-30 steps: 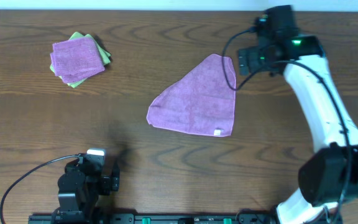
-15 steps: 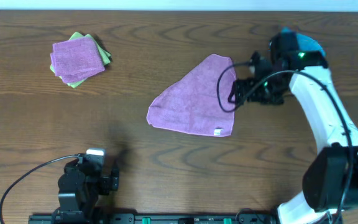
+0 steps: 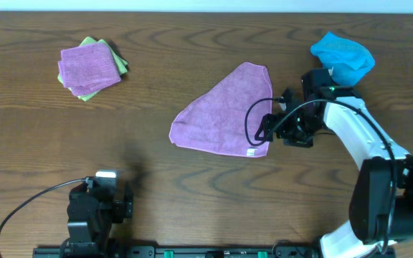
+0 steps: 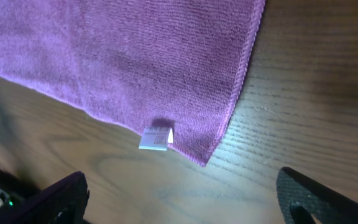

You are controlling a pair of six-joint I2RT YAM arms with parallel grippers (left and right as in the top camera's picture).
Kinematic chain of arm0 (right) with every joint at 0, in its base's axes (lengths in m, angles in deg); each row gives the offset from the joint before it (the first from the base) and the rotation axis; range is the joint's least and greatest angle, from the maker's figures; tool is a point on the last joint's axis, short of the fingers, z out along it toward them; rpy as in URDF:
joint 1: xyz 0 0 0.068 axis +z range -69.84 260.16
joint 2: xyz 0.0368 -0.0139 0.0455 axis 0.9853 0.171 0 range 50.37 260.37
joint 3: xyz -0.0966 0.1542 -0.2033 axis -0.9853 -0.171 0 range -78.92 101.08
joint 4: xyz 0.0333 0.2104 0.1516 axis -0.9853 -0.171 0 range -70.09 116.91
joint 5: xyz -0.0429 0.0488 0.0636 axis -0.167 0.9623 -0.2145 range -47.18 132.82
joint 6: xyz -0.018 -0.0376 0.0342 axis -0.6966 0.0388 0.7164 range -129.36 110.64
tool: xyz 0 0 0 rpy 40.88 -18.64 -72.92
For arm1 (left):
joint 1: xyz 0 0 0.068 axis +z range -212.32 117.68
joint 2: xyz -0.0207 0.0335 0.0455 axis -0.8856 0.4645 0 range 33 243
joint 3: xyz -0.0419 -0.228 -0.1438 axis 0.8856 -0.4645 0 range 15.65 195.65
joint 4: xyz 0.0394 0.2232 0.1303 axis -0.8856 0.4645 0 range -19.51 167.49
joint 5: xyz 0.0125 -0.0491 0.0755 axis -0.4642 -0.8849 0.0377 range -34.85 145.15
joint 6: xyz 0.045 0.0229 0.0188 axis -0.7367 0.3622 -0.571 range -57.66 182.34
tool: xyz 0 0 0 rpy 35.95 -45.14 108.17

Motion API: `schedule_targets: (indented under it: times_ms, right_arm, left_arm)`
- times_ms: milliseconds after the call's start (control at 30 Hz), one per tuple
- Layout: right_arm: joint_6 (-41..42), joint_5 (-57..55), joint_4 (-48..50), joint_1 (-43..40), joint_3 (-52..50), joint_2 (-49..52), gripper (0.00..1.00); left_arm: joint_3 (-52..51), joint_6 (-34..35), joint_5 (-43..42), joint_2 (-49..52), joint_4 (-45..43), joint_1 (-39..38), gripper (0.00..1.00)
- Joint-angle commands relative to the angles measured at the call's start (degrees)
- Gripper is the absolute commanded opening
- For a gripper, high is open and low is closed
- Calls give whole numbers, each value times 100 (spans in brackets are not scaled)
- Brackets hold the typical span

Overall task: Fold the cloth
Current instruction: 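Grasp the purple cloth's lower right corner with the right gripper, then reach the left gripper to the cloth's left corner and grasp it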

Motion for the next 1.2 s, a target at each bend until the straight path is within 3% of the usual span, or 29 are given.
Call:
schedule_targets:
  times_ms: [0,267,433,533,700,933,1167]
  right_arm:
    - [328,271,162,13,-251,-55,95]
    - [695,474,723,13,-741,-55,91]
    - [761,490,940,13,-837,-55,89]
    - [782,490,1047,13,-841,-55,89]
    - [885,490,1172,13,-841,-55,88]
    - [909,490,1189,13,-841,-55,88]
    - [997,529,1187,13,-841,-55,88]
  left_arm:
    - [-111,146,-715,-37,-240,-28,95]
    - [-83,1355,-1637,52,-1285,-28,95]
    - [42,1963,-2022,654,-1858,-28,95]
    - [334,2352,-2245,1462,-2133,-28,95]
    - [1322,2387,-2822,3252,-2221,-28,95]
    - [2955,2474,-4214,5869,-2328,-28,95]
    - [3036,4240,-4103,7246,-2662,-28,95]
